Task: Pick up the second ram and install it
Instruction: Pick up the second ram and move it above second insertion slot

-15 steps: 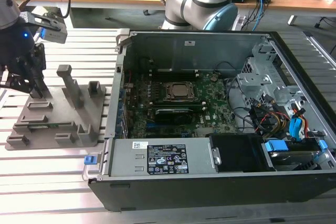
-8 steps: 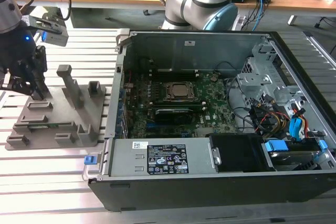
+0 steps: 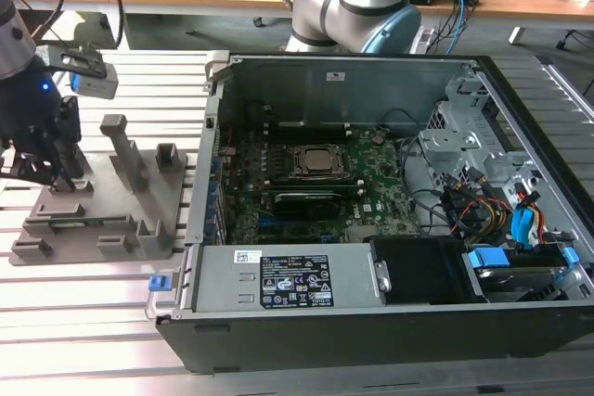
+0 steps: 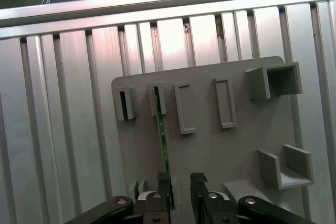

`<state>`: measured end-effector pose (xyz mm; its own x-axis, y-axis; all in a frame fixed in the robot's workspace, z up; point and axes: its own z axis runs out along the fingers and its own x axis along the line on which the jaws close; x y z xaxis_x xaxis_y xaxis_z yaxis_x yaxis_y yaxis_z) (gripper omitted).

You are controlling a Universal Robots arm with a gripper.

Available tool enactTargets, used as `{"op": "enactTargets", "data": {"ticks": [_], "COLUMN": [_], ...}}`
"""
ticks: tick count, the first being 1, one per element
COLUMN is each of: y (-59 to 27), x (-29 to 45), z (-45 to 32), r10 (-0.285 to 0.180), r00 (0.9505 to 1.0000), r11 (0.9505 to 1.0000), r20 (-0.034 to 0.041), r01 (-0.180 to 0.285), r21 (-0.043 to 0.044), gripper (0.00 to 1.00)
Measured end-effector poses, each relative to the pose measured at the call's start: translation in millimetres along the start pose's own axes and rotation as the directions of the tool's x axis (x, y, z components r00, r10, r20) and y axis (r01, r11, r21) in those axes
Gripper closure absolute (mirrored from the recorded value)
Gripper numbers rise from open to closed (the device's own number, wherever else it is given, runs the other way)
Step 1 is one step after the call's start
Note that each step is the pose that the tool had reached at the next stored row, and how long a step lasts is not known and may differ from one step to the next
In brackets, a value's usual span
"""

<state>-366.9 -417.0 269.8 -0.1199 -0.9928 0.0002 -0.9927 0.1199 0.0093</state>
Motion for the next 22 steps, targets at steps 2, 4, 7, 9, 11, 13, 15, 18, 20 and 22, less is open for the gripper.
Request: {"op": "enactTargets", "data": {"ticks": [2,4,7,9,11,13,15,18,20,22], "y": [0.0,-0.1,-0.1,-0.1,-0.1,0.7,2.7,8.2,8.3,8.3], "x": [3.5,8.7,13.0,13.1,13.1,13.1,13.4,14.1,14.1,14.1], "z": [8.7,15.8,33.1,39.3,45.9,51.5,55.9,67.2,69.9,70.1], "r10": [-0.001,-0.002,-0.006,-0.008,-0.009,-0.010,-0.012,-0.023,-0.023,-0.024], "r00": [1.0000,1.0000,1.0000,1.0000,1.0000,1.0000,0.9999,0.9996,0.9996,0.9996], "r11": [1.0000,1.0000,1.0000,1.0000,1.0000,1.0000,0.9999,0.9997,0.9997,0.9997], "r20": [-0.0002,-0.0002,-0.0002,-0.0002,-0.0002,-0.0002,0.0027,0.0161,0.0171,0.0172], "r01": [0.001,0.002,0.006,0.008,0.009,0.010,0.012,0.023,0.024,0.024], "r21": [-0.0003,-0.0002,-0.0002,-0.0002,-0.0002,-0.0002,-0.0005,-0.0019,-0.0022,-0.0022], "gripper": [0.70,0.70,0.70,0.70,0.70,0.70,0.70,0.70,0.70,0.70]}}
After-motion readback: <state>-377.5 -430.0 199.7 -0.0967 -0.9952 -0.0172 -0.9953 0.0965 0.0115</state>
